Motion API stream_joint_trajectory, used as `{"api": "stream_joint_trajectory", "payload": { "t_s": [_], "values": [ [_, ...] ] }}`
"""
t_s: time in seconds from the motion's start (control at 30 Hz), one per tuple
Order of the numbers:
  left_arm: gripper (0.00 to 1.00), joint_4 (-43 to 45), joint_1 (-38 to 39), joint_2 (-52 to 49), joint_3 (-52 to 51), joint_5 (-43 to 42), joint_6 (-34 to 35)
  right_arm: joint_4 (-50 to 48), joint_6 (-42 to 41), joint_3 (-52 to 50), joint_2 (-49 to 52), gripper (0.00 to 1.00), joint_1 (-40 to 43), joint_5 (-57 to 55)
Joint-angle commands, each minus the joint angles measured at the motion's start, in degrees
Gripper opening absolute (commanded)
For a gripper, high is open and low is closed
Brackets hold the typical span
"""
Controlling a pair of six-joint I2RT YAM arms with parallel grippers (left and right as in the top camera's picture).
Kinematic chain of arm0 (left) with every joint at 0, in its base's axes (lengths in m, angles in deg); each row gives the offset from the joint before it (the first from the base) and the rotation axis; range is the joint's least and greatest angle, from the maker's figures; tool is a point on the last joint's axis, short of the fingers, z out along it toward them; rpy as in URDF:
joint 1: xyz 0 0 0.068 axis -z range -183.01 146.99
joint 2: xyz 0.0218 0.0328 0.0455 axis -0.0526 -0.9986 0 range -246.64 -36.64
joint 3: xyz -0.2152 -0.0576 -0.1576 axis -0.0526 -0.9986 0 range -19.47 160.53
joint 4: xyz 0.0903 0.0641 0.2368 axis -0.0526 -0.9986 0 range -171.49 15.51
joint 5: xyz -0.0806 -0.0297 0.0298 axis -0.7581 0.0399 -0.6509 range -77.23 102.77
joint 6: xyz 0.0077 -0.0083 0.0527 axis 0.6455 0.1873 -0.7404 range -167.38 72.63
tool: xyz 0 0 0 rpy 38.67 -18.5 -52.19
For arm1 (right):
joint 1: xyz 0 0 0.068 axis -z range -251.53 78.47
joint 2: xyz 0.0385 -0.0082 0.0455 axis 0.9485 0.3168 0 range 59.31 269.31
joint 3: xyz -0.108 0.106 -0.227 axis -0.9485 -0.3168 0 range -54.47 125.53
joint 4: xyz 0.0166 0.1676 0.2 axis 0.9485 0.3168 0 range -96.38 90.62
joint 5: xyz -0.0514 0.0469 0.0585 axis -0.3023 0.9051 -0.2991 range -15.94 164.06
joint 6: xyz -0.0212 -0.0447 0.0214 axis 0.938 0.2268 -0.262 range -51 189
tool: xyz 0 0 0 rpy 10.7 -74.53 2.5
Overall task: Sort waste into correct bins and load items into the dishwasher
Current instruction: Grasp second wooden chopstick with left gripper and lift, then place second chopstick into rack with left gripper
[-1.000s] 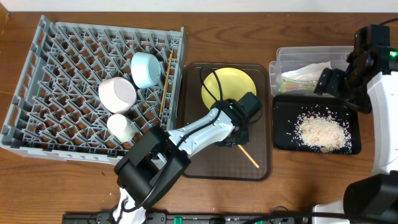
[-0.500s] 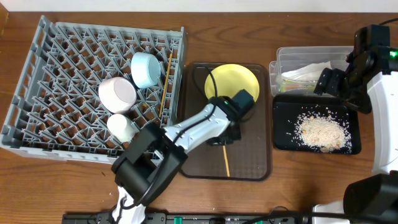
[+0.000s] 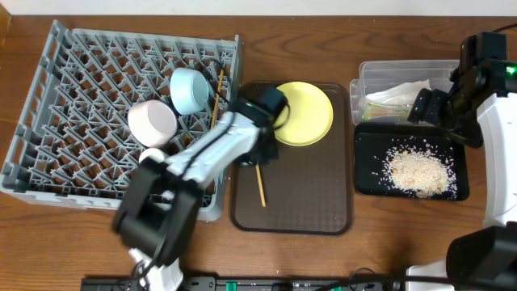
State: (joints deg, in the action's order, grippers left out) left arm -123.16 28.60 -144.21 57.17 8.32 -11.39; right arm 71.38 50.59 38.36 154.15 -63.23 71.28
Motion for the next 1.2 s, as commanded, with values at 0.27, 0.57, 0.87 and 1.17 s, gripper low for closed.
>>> {"api": "stream_joint_trajectory", "payload": {
  "t_s": [0.27, 0.57, 0.87, 1.17],
  "values": [
    [0.08, -0.2, -6.7, 18.0, 2.5, 5.7, -31.2, 0.0, 0.5, 0.8, -0.4, 0.95, 0.3, 0.1],
    [0.13, 4.5, -12.7, 14.8, 1.2, 13.2, -34.9, 0.1, 0.5, 0.8, -0.4, 0.95, 0.3, 0.3],
    [0.54, 5.3, -13.0, 13.9, 1.3, 9.8, -34.9, 0.1, 0.5, 0.8, -0.4, 0.95, 0.3, 0.3],
    [0.68, 9.6, -10.3, 15.9, 2.3, -8.8, -36.6, -0.1, 0.5, 0.8, -0.5, 0.95, 0.3, 0.3]
  ]
}}
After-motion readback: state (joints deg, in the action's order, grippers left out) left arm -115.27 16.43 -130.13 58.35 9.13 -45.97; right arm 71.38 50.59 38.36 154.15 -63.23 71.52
